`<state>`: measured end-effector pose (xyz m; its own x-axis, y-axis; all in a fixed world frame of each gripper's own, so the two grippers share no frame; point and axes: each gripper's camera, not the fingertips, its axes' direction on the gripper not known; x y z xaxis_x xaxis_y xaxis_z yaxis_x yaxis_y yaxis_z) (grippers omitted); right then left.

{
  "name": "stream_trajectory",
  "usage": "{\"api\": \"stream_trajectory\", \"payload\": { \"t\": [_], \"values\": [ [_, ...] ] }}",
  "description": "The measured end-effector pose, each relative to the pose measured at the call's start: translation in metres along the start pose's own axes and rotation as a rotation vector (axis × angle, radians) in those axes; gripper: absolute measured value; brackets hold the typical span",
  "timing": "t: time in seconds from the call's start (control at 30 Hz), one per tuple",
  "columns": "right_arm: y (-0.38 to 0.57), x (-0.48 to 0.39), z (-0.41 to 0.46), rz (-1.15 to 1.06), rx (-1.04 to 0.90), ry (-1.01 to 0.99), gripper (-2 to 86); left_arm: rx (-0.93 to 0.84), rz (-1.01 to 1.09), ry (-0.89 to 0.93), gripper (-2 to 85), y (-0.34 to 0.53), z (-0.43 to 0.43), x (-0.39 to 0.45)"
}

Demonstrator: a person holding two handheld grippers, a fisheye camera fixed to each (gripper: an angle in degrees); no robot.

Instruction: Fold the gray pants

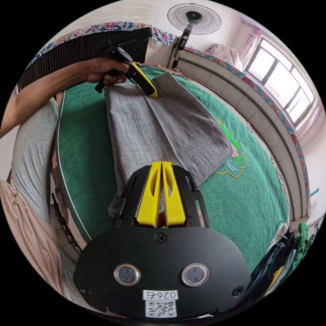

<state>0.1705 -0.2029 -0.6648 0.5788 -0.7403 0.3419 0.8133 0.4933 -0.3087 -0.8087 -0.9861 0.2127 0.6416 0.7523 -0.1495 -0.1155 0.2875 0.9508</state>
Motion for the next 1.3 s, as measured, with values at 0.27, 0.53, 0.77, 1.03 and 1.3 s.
{"api": "stream_trajectory", "payload": {
  "t": [0.27, 0.53, 0.77, 1.03, 1.3],
  "values": [
    [0.021, 0.089, 0.035, 0.408, 0.04, -0.207, 0.4, 0.292, -0.274, 0.273, 5.0, 0.059, -0.06, -0.118],
    [0.102, 0.191, 0.122, 0.855, 0.163, -0.608, 6.9, 0.179, -0.453, 0.411, 17.5, 0.088, 0.015, -0.208],
    [0.129, 0.2, 0.227, 0.953, 0.172, -0.824, 5.7, 0.052, -0.349, 0.403, 18.3, 0.075, 0.06, -0.227],
    [0.115, 0.183, 0.301, 0.908, 0.177, -0.807, 5.8, 0.02, -0.347, 0.626, 12.9, 0.073, 0.076, -0.277],
    [0.145, 0.189, 0.344, 0.925, 0.084, -0.805, 7.6, 0.023, -0.264, 0.623, 15.9, 0.066, 0.043, -0.302]
  ]
}}
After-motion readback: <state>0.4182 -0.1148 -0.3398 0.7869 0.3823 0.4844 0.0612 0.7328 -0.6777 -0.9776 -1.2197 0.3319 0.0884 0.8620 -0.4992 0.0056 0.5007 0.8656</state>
